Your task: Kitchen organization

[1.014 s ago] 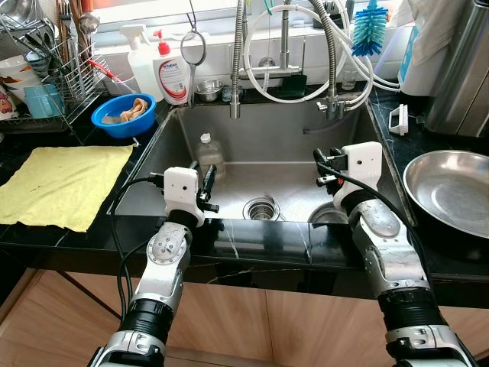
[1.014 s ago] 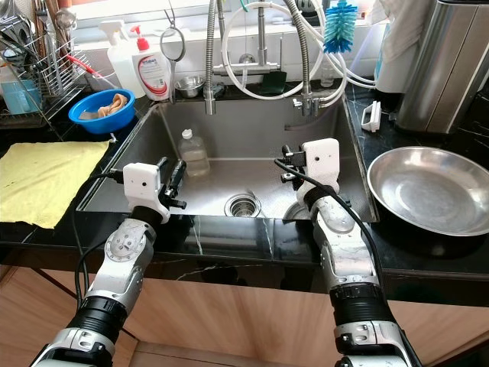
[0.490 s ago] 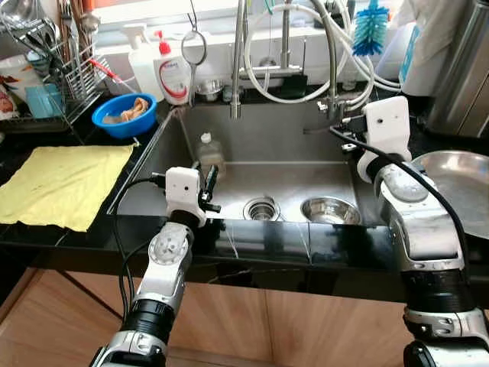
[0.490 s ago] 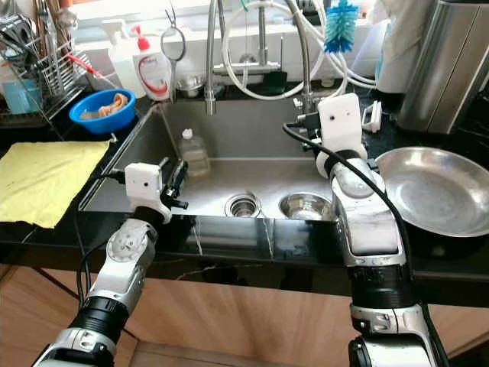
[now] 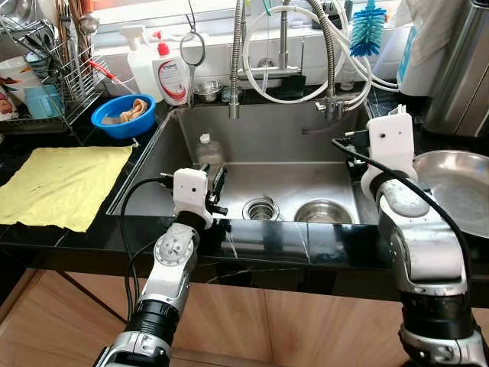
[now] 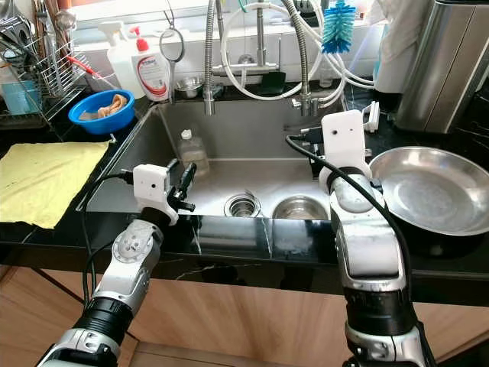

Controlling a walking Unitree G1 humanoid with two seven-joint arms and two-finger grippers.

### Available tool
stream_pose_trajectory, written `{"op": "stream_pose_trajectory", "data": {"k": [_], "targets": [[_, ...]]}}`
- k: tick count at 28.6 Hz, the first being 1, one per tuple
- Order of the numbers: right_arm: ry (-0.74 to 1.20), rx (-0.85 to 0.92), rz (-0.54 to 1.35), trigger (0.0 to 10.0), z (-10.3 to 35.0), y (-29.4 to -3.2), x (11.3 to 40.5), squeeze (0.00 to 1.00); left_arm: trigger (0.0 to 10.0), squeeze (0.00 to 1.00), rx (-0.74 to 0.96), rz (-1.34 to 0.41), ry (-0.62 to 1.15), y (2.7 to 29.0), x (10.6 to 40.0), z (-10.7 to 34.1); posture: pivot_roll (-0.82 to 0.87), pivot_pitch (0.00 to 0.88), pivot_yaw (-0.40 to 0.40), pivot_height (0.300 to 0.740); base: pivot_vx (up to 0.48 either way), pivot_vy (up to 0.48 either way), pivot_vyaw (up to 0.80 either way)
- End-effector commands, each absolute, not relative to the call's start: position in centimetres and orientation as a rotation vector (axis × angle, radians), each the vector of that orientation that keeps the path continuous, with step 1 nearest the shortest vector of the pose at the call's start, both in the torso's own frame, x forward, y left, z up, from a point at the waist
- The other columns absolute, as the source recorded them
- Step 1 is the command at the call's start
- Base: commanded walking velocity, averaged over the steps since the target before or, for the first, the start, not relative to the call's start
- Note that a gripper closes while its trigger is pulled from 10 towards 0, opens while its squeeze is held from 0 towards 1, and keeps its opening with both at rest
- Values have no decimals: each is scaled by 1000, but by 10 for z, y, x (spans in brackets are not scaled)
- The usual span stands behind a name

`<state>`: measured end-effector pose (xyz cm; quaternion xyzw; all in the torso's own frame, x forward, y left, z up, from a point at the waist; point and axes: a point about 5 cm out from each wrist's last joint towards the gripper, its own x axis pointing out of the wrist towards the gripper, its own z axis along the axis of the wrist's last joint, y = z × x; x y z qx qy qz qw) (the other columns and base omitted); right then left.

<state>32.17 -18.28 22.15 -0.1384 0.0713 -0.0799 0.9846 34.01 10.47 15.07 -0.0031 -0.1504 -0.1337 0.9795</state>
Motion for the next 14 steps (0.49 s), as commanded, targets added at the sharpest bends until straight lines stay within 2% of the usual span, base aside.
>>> {"op": "stream_pose_trajectory", "data": {"k": [1,2,3,4,5,14], "targets": [[148,-282,-187,10000,223,-185,318,1000,10000,0,-11,-263,-287,109,339,147,-264,0,120,740,0,0,0],[157,-292,-201,10000,221,-188,317,1000,10000,0,-11,-264,-286,109,339,146,-264,0,120,740,0,0,0],[167,-300,-209,10000,219,-190,316,824,10000,0,-11,-265,-285,109,338,146,-266,0,122,740,0,0,0],[173,-305,-212,10000,218,-191,316,824,10000,0,-11,-265,-285,110,338,146,-266,0,122,740,0,0,0],[179,-309,-218,10000,217,-193,316,0,10000,0,-11,-266,-283,109,338,146,-266,0,121,740,0,0,0],[219,-308,-274,10000,207,-205,312,0,10000,0,-10,-284,-278,108,338,144,-263,0,119,740,0,0,0]]}}
